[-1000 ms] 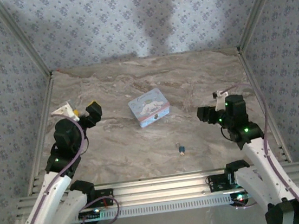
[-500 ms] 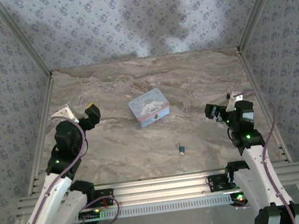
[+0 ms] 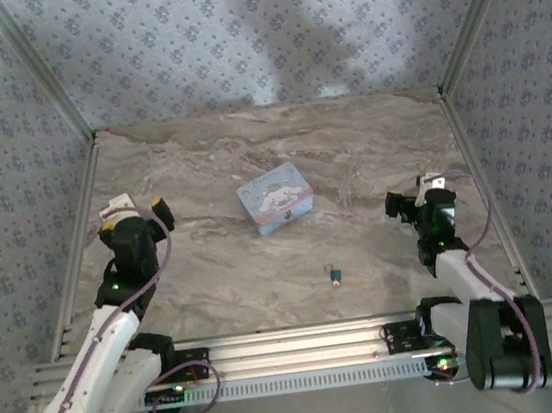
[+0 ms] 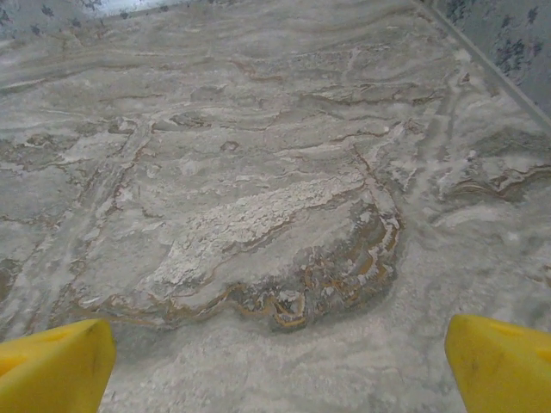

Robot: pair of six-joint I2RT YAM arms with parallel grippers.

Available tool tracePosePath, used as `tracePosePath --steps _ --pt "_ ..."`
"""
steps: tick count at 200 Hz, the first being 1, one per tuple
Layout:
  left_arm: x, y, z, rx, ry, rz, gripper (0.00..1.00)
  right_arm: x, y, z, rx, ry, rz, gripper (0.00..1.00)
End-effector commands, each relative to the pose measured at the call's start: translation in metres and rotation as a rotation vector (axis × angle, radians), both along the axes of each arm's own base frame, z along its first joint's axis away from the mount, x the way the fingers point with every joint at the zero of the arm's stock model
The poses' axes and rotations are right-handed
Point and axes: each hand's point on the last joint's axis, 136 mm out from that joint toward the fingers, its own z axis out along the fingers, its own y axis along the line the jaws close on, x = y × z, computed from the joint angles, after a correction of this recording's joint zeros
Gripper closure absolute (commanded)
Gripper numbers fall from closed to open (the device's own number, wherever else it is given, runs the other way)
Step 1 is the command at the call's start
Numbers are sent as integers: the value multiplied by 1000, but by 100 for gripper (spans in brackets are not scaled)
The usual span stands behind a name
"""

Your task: Unlock a padlock with a key

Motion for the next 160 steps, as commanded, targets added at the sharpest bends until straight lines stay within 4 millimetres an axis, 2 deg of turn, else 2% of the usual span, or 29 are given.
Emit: tracePosePath --steps 1,27,45,60,93,109,119,160 --pt "1 18 -11 91 51 67 2 21 4 22 -18 -146 49 0" --pt "6 22 -33 96 104 77 2 35 11 13 -23 -153 97 0" --pt "11 21 -45 96 129 70 2 43 15 14 -65 -156 136 0" --pt "14 18 -53 90 144 47 2 47 13 5 -60 -152 131 0" --pt "14 15 -65 85 172 20 2 52 15 -13 -56 -159 148 0" --pt "15 13 -69 76 177 7 2 60 10 -20 -44 -78 122 0" --pt "16 12 -70 79 183 -2 2 66 14 -19 -78 -63 120 0" --pt "29 11 -79 94 185 -40 2 66 15 -21 -95 -50 118 0"
